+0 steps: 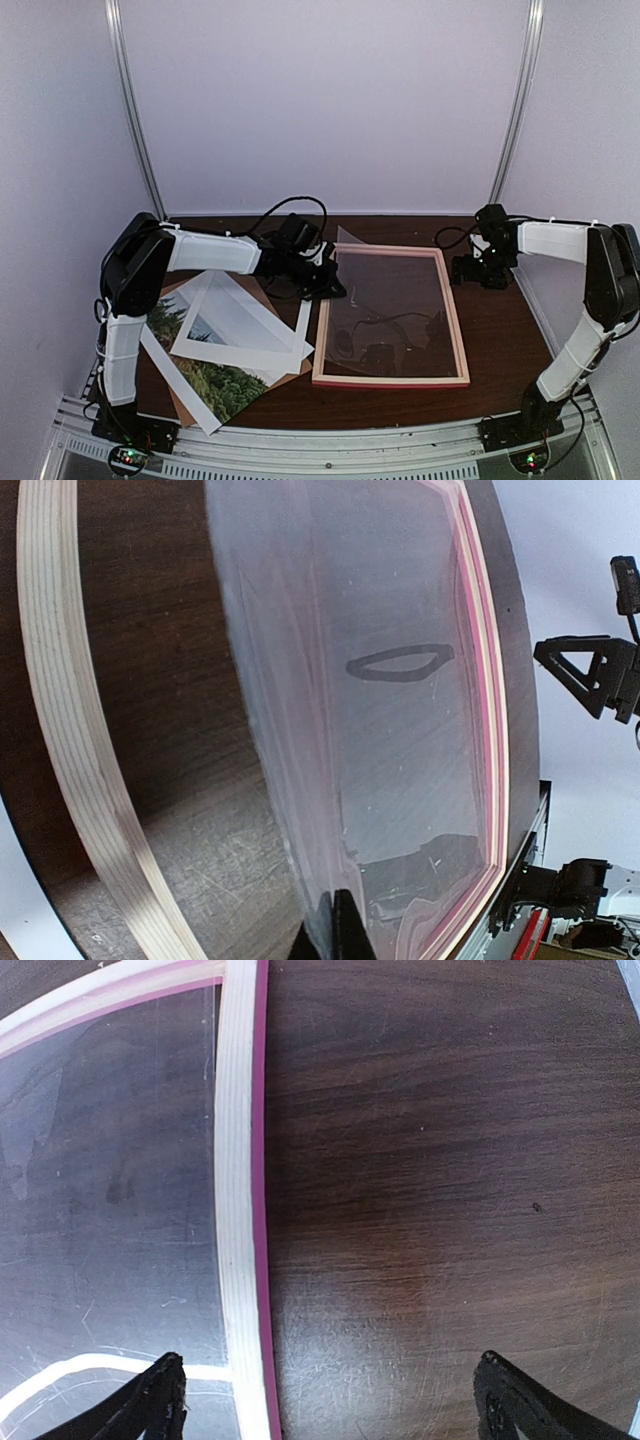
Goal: Put the photo into the frame
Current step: Place the glass panel in the frame body.
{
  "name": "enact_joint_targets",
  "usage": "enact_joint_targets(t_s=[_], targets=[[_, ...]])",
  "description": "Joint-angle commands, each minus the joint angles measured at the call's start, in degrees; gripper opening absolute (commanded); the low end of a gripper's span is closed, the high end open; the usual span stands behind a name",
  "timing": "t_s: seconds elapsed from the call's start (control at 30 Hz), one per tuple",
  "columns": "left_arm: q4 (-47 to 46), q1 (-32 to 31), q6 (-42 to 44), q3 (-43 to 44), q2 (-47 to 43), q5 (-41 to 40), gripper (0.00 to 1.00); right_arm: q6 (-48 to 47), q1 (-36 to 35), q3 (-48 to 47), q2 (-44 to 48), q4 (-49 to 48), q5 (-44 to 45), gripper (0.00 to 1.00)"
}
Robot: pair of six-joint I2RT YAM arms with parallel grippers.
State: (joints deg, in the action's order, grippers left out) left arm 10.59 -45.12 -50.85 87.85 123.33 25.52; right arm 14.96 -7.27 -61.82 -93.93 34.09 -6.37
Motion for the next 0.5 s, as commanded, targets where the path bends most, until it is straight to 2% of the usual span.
enact_joint_targets(t_s=[0.0, 0.2, 0.47], targets=[[-0.56, -0.8, 1.12, 0.53, -1.13, 1.59, 0.0, 0.15, 0.19, 0.95, 0.33, -0.34, -0.41, 1.0], [-1.08, -1.11, 0.81, 1.25, -0.05, 2.3, 0.0, 0.31, 0.07, 1.49, -0.35, -2.19, -4.82, 0.99], [-1.47, -1.28, 0.6, 1.79, 0.25, 2.61, 0.0, 0.51, -0.2, 1.89, -3.08, -3.87, -8.96, 0.93]])
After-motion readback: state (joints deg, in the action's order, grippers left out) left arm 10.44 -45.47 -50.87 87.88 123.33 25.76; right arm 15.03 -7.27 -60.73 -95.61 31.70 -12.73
